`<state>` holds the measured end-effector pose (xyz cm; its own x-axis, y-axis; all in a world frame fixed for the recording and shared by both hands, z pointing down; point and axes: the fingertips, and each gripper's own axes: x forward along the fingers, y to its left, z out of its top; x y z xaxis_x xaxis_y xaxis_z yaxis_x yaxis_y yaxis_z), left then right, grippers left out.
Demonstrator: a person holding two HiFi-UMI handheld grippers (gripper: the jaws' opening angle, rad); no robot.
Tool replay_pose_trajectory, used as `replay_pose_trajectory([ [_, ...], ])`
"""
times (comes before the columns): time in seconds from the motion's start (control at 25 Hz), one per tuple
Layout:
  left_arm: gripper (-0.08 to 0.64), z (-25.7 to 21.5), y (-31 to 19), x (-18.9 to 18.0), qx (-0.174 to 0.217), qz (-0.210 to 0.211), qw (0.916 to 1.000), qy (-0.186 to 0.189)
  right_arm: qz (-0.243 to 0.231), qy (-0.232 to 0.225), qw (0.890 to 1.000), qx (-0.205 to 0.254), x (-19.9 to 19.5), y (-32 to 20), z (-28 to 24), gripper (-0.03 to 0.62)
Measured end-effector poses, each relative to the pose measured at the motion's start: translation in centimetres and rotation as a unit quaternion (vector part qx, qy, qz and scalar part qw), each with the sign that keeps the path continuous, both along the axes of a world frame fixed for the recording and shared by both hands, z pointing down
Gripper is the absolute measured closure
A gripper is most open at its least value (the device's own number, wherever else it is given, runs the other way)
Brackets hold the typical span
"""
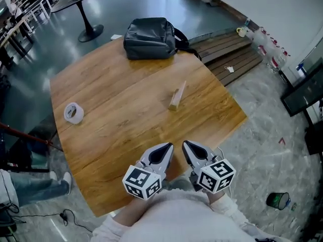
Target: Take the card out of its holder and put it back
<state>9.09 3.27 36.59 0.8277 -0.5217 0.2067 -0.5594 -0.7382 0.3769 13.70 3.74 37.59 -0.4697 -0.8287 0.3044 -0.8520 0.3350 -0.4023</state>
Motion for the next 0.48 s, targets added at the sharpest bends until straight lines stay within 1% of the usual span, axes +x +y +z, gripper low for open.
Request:
replay_pose_trajectory([
  [0.16,0.552,0.9,-2.1,1.4,-0.014,-0.024,0.9996,0.007,-0.024,0.006,1.0,-0.011,1.5,-2.5,0.8,0.594],
  [0.36,0.552,1.8,-3.5,2.0,-0.026,-0.038,0.9989,-0.006,-0.039,0.001,0.999,-0.035,2.6,-5.1,1.5,0.594],
  [0.48,0.552,2.0,-4.4,1.9,-0.03,-0.045,0.9985,-0.005,-0.058,0.016,0.997,-0.046,2.6,-6.4,1.8,0.594],
])
